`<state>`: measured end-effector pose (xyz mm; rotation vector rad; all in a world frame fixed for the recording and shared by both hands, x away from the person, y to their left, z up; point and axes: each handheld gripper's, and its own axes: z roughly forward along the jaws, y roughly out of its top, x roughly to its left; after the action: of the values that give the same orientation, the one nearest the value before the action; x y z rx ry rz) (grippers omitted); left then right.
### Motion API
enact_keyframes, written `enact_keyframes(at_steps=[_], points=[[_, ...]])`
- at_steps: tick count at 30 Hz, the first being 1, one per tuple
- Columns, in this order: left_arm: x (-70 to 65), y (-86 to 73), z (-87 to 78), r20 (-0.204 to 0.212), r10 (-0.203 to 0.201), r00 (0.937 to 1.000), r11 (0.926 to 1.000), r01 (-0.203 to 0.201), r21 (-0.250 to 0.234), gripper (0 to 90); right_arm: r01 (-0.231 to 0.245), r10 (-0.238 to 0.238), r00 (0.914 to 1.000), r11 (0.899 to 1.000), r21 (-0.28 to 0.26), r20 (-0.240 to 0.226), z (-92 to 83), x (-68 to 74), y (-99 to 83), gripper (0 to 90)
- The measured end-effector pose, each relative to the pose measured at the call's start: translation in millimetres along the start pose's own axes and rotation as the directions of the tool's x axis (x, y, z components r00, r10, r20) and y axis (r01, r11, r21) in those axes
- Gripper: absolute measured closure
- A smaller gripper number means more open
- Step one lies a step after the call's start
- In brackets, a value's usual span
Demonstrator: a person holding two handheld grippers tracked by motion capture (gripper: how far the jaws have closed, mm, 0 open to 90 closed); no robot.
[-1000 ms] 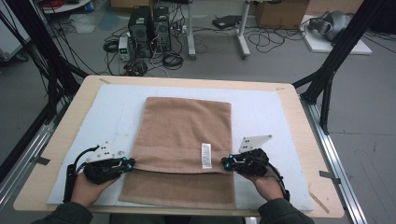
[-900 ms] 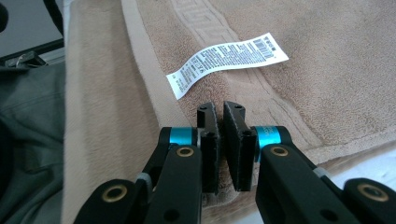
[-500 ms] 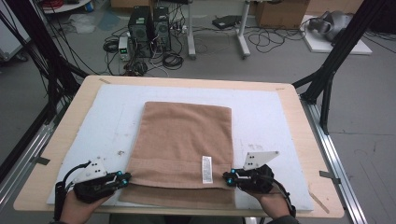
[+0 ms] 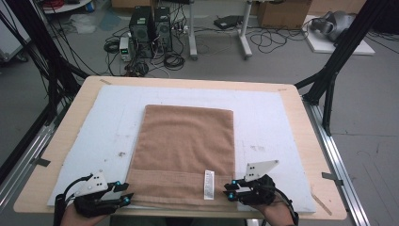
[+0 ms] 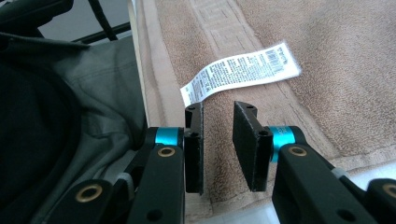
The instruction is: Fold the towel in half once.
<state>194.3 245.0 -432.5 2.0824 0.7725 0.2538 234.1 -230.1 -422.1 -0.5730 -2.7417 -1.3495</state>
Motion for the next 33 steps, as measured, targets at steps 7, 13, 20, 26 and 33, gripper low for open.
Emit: enact_keyframes(at_steps=[7,13,20,26,33], points=[[4.1,-0.5,11.0,0.005,0.018,0.9998,0.9996,-0.018,0.024,68.3,0.047,-0.046,0.9988,0.995,0.085,-0.018,20.6,2.3,-1.3,69.1],[6.9,-4.2,16.4,0.023,0.012,0.9997,0.9998,-0.013,0.018,84.1,0.046,-0.044,0.9988,0.996,0.081,-0.022,25.1,-0.1,-6.7,86.2],[1.7,-2.0,8.2,0.015,0.019,0.9997,0.9998,-0.018,-0.01,85.6,0.058,-0.055,0.9969,0.996,0.061,-0.057,14.3,0.0,0.5,87.6],[1.3,-4.3,10.4,0.031,0.015,0.9994,0.9999,-0.015,0.001,81.2,0.036,-0.03,0.9971,0.996,0.083,-0.07,19.6,-2.1,-6.7,85.7],[7.0,8.1,10.6,0.033,-0.002,0.9995,0.9996,0.002,-0.028,61.6,-0.022,0.022,0.999,1.0,-0.004,-0.038,13.7,-10.3,-0.5,61.4]])
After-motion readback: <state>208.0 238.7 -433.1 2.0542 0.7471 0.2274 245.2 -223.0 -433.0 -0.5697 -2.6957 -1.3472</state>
